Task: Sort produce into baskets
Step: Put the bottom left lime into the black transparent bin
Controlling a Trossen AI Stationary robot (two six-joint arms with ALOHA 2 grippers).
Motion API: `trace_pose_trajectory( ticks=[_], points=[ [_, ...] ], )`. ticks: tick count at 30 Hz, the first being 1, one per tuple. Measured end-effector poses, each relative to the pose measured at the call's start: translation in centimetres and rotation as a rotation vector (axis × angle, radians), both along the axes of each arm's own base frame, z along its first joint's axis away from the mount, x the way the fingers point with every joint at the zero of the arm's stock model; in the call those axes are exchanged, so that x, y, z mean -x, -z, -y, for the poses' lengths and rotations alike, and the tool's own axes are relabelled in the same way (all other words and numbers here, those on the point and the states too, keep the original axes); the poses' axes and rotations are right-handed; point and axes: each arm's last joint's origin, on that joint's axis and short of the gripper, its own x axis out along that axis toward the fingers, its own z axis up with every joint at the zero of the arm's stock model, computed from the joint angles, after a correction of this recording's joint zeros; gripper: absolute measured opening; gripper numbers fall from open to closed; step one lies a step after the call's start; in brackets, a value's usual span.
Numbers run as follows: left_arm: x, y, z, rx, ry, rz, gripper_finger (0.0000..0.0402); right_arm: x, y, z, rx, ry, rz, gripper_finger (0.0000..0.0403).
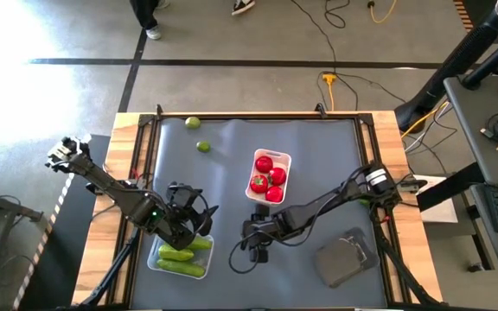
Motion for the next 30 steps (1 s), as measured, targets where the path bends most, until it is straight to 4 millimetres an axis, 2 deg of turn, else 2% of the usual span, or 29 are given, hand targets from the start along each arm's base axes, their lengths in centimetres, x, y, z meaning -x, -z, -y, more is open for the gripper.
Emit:
trace_pose_trajectory(
  ticks=[3, 5, 8, 13, 15, 18, 23, 26, 30],
  points=[
    [0.1, -0.1, -0.1, -0.001, 0.001, -0.002, 0.0361, 0.3, -2.0, -0.2, -0.024, 0.038, -0.05, 0.0246],
    [0.3, -0.2, -0.2, -0.004, 0.001, -0.006, 0.0361, 0.8, -4.6, -0.2, -0.043, 0.055, -0.11, 0.0243],
    [0.4, -0.2, -0.3, -0.004, 0.006, -0.024, 0.0361, 2.7, -8.9, -0.7, -0.068, 0.054, -0.227, 0.0238],
    [0.6, -0.1, -0.4, -0.013, 0.01, -0.049, 0.0361, 8.3, -14.4, -2.8, -0.102, 0.106, -0.357, 0.0238],
    [0.5, -0.1, -0.3, -0.017, 0.012, -0.045, 0.0361, 10.9, -15.3, -3.7, -0.11, 0.169, -0.399, 0.0238],
    [0.5, -0.2, -0.3, -0.046, 0.015, -0.035, 0.0361, 14.5, -14.9, -5.4, -0.137, 0.277, -0.441, 0.0237],
    [0.1, -0.6, -0.3, -0.099, -0.012, 0.037, 0.0361, 18.9, -11.6, -7.4, -0.141, 0.463, -0.487, 0.0239],
    [-0.3, -1.1, -0.2, -0.126, -0.054, 0.128, 0.0361, 20.2, -8.1, -7.4, -0.11, 0.593, -0.521, 0.024],
    [-0.7, -1.6, 0.0, -0.199, -0.05, 0.164, 0.0361, 20.1, -4.3, -7.2, -0.169, 0.681, -0.5, 0.0242]
  ],
)
